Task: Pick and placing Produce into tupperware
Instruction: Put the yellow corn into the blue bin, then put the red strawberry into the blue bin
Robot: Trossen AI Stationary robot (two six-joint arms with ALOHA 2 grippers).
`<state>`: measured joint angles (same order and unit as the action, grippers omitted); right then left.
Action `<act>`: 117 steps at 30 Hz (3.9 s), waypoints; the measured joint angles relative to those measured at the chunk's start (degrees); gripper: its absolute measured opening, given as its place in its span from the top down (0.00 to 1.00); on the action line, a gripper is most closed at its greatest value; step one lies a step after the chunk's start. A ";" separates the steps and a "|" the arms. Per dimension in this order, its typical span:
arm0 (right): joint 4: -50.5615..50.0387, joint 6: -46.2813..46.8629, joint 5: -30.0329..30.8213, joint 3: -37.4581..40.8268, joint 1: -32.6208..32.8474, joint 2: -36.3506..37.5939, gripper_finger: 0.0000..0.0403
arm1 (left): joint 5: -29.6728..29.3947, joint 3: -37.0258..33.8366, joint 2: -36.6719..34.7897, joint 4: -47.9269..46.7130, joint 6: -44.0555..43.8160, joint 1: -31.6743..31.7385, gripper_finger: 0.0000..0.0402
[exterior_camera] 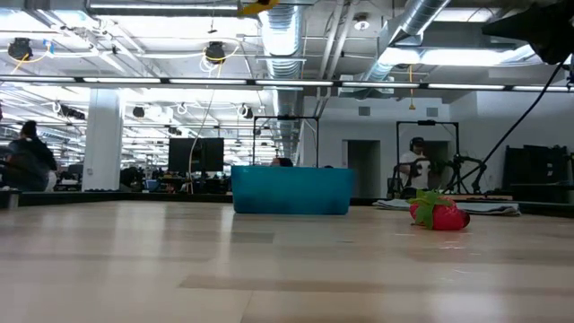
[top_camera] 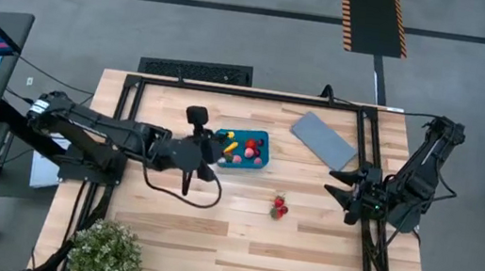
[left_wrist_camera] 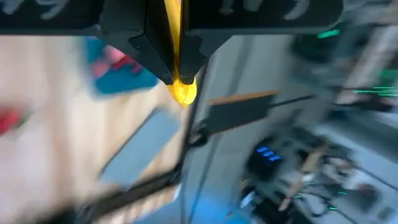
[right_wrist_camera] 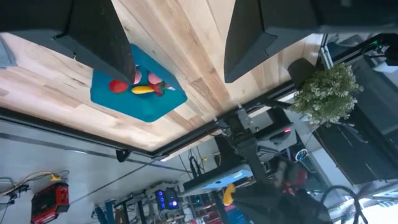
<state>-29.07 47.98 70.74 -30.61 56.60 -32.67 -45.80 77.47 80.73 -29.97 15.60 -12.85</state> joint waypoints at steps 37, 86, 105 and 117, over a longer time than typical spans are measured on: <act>-0.30 0.14 0.04 -0.07 -0.12 0.00 0.33 | 51.64 0.86 15.37 -9.04 -13.75 26.91 1.00; 13.29 -7.41 -30.28 -0.09 -21.97 -21.27 0.33 | 34.47 -0.65 -0.92 5.87 -22.26 -2.47 0.73; 9.31 -14.89 -37.83 -10.49 -27.67 -32.94 0.33 | 19.52 -34.05 -31.73 23.41 -33.93 -11.96 0.73; 8.80 -14.35 -42.25 -12.57 -29.64 -40.39 0.33 | 15.16 -49.57 -36.19 33.59 -36.32 -12.88 0.73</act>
<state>-20.27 33.63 28.49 -43.18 26.96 -73.06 -30.64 27.90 44.54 3.61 -20.73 -25.73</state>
